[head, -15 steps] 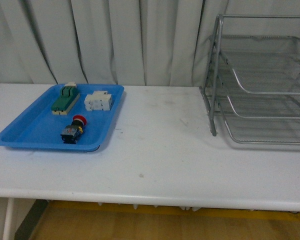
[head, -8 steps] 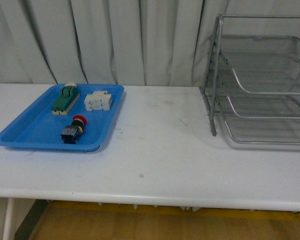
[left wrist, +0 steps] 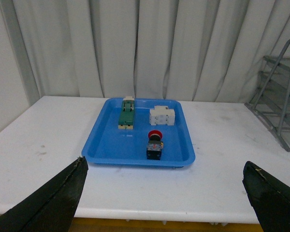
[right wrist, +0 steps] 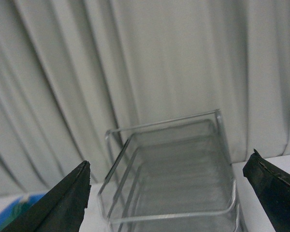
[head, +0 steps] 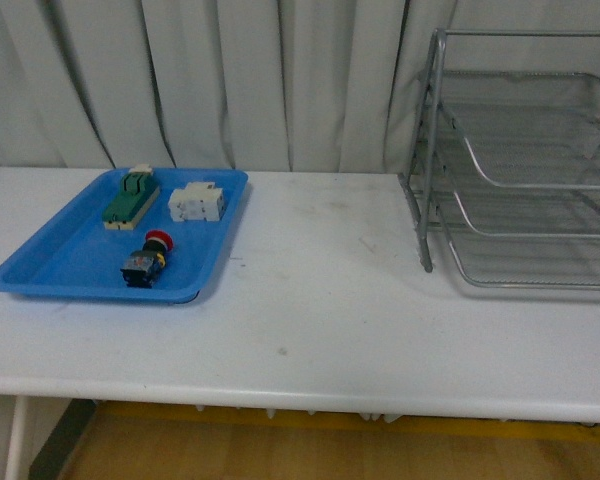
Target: Place button on rack with both arms
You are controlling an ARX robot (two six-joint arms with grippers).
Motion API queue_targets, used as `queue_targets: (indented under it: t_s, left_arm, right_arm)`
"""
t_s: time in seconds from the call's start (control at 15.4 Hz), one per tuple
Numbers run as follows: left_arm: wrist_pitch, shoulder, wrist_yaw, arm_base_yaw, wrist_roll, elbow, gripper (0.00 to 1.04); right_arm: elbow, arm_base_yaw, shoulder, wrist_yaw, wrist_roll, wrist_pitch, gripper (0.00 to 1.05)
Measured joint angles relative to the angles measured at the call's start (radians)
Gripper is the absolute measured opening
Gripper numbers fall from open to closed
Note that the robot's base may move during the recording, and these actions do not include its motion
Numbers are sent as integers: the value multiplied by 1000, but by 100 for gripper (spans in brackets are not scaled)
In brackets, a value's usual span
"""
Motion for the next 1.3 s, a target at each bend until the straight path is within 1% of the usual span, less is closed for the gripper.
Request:
queue_targets:
  t_s: [0.06,0.13,0.26,0.32,0.39,0.52,0.58,0.65,0.84,1.1,1.3]
  left_arm:
    - [0,0,0,0,0,0,98]
    - [0,0,0,0,0,0,98]
    - [0,0,0,0,0,0,98]
    - [0,0,0,0,0,0,98]
    - [0,0,0,0,0,0,98]
    - [0,0,0,0,0,0,98]
    - [0,0,0,0,0,0,98]
    - [0,0,0,0,0,0,98]
    - [0,0,0,0,0,0,98]
    - [0,0,0,0,0,0,98]
    - [0,0,0,0,0,0,98]
  right_arm:
    - [103,-14,165,40,74,52,98]
    - [179,-19,288,53,144,44,98]
    - [325,-25,566,60,346,23,98]
    - [360,-25,650,50,454,57,98]
    - [372,-16,720,32,593,118,98]
    - [359,18,795,16,780,223,98]
    - [344,54,829,10,878,261,98]
    - [335,89,859,10,964,260,98]
    - [324,161,941,23,1093,255,98]
    - [337,216,1014,54,1111,258,98]
    - [379,227,1057,55,1097,259,98]
